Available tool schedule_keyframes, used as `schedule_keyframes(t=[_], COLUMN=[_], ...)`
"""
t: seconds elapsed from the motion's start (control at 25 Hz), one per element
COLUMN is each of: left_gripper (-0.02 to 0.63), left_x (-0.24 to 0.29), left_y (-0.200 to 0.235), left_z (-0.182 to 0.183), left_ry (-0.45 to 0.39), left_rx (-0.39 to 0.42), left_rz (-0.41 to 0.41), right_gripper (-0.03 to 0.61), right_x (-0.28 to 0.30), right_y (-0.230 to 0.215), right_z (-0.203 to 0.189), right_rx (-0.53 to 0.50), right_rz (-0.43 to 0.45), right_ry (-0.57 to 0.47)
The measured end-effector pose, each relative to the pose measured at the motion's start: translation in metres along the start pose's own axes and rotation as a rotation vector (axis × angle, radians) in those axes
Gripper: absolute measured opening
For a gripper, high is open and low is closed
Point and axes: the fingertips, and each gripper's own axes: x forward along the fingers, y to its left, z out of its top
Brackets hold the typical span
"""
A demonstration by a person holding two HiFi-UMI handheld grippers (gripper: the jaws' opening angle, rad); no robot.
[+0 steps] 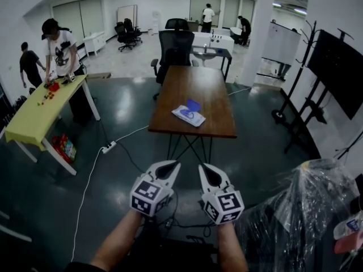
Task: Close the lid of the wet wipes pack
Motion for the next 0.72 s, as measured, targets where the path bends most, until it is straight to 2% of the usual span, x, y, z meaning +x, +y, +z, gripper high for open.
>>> schedule_keyframes(t=[0.28,0.6,0.72], left_gripper=[0.006,0.006,0.006], left_x=[0.051,0.116,0.136], left_y=[0.029,0.096,0.129], left_z=[-0.008,-0.011,-0.011], left_ry=[0.006,0.01,0.016], left_rx=[-0.034,-0.046,-0.028], left_rz=[-0.061,-0.14,-0.159], right_gripper=[0.009,0.009,0.009], right_x=[0.039,0.12,0.159], right_y=[-0.036,-0.07,-0.076], right_z=[-0.007,-0.02,-0.023], right_rx=[-0.012,-0.03,-0.024], right_rz=[-0.082,-0.134,-0.156], right_ry=[0.048,0.111,0.133])
